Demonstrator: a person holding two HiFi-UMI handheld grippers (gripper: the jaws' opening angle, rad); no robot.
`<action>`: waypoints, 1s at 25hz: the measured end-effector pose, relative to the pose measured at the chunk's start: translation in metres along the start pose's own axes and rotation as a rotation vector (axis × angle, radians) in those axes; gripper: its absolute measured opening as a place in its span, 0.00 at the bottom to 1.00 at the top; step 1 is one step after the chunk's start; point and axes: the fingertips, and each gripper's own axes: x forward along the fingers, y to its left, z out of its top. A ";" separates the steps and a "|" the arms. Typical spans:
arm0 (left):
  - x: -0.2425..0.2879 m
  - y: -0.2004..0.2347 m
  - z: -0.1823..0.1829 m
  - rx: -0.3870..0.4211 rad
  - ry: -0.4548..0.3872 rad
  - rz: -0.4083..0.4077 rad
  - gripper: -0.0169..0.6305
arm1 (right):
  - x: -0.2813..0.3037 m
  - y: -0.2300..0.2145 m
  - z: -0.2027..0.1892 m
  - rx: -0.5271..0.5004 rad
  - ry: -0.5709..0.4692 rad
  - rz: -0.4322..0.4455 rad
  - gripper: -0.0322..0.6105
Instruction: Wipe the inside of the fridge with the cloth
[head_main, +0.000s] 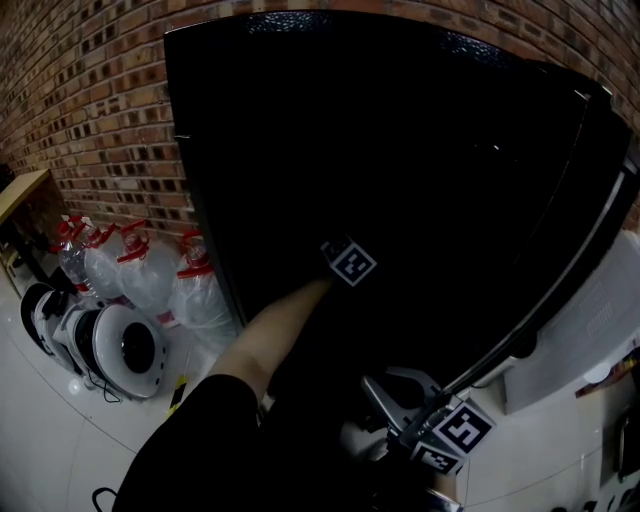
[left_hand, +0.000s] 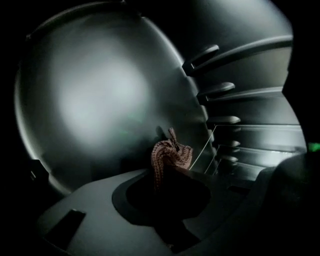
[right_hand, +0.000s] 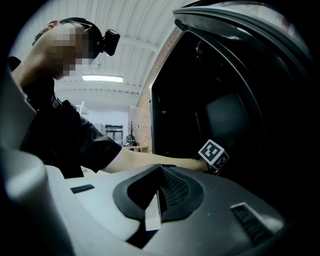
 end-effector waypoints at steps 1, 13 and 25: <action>-0.001 0.001 -0.003 0.006 0.012 0.005 0.10 | -0.001 0.001 0.000 0.000 -0.001 -0.002 0.05; -0.013 0.034 -0.035 -0.028 0.189 0.111 0.10 | -0.015 0.014 0.012 -0.008 -0.054 0.027 0.06; -0.033 0.072 -0.057 -0.341 0.160 0.320 0.10 | -0.031 0.008 0.011 -0.002 -0.059 -0.017 0.06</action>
